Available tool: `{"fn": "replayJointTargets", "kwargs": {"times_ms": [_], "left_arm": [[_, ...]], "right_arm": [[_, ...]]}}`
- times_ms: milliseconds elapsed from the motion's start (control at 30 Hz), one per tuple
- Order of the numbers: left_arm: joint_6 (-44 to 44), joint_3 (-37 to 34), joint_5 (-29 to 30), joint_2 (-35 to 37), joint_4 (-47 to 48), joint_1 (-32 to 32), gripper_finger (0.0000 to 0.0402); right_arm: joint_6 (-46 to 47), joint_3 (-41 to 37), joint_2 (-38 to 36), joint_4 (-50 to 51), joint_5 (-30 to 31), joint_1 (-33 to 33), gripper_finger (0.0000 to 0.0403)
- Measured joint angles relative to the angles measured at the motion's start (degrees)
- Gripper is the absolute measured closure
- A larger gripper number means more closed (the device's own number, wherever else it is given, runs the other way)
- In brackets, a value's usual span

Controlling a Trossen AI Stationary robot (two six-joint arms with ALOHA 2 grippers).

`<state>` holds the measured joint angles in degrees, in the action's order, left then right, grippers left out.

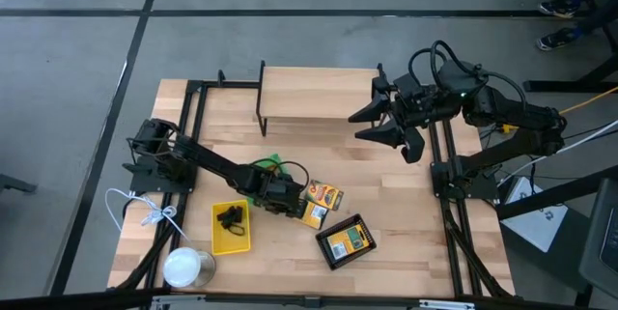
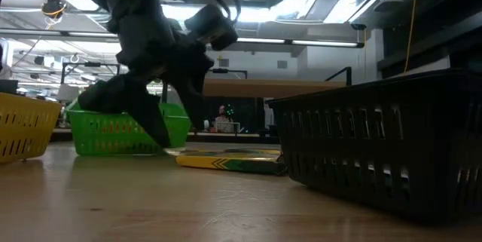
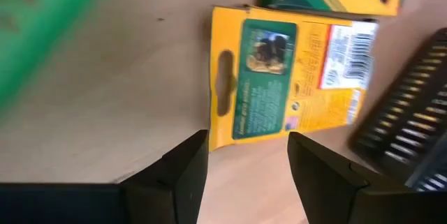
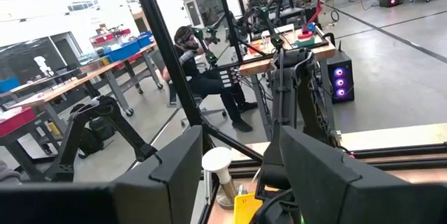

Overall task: Pick & Place Office Desk Supplies
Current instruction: Put the crayon box into the black basket

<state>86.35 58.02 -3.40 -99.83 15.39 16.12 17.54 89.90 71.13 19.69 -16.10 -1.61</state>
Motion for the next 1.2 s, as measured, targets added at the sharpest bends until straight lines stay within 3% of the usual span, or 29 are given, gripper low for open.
{"fn": "replayJointTargets", "kwargs": {"times_ms": [233, 700, 1200], "left_arm": [[-1.9, 2.6, -1.3, 0.0, 0.5, 0.0, 0.021], [-1.5, 4.7, -0.4, 0.0, 12.5, 0.0, 0.021], [0.9, 4.7, 0.9, -2.8, 10.2, -0.2, 0.021]], "right_arm": [[0.0, 0.0, 0.0, -0.4, 0.0, 0.0, 0.0208], [0.0, 0.0, 0.0, -0.4, 0.0, -1.9, 0.0208], [-0.1, 0.0, 0.0, -0.4, 0.0, -2.1, 0.0208]]}}
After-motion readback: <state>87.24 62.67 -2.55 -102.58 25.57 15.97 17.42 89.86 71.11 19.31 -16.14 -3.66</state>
